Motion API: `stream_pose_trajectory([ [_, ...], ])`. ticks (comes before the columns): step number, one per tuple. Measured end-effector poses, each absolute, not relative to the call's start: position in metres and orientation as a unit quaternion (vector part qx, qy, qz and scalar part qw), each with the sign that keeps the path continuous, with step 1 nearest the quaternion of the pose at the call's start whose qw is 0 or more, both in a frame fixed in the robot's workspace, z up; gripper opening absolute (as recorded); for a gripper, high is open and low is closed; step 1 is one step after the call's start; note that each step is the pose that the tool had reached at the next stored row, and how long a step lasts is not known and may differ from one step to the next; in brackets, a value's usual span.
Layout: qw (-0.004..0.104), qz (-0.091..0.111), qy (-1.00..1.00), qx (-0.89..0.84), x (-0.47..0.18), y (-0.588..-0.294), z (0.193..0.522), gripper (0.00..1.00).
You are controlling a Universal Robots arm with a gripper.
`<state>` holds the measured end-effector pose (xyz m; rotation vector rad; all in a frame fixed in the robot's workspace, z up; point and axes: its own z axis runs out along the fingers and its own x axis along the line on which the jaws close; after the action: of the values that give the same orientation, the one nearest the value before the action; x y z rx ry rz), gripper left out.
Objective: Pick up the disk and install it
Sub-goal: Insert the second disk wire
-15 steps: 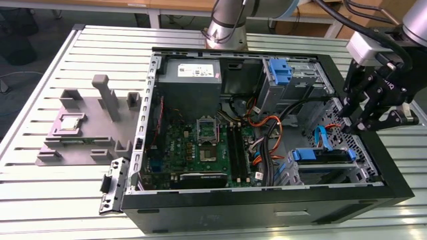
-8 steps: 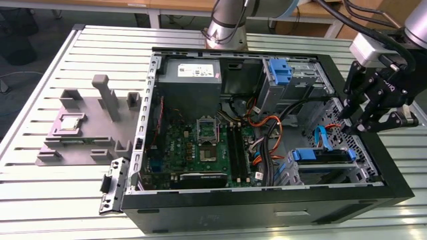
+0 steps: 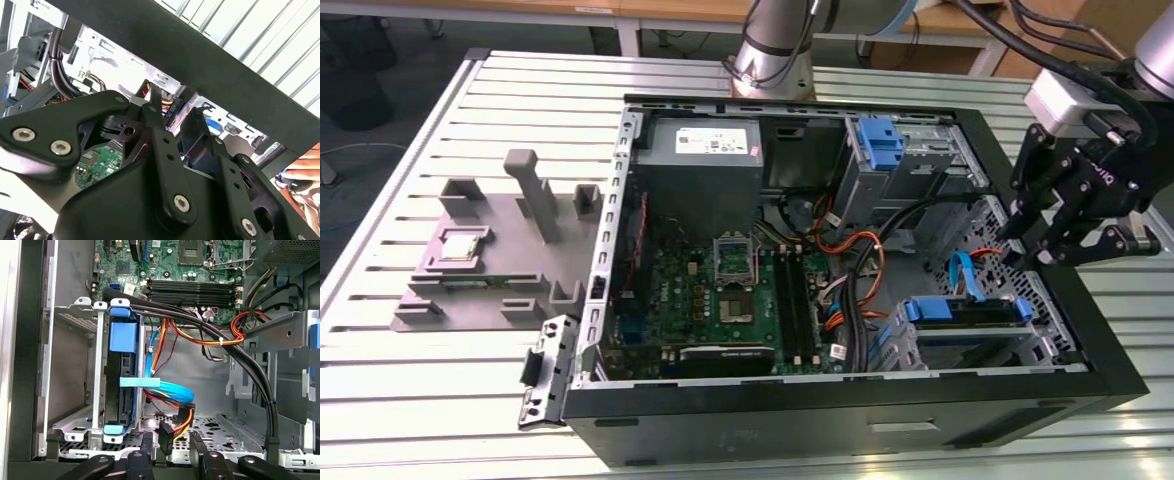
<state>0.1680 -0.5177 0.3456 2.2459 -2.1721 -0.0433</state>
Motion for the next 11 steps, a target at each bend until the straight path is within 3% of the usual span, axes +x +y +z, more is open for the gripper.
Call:
stream_pose_trajectory([
  [11, 0.008, -0.014, -0.695, 0.719, 0.1661, -0.5208, 0.3442, 0.42],
])
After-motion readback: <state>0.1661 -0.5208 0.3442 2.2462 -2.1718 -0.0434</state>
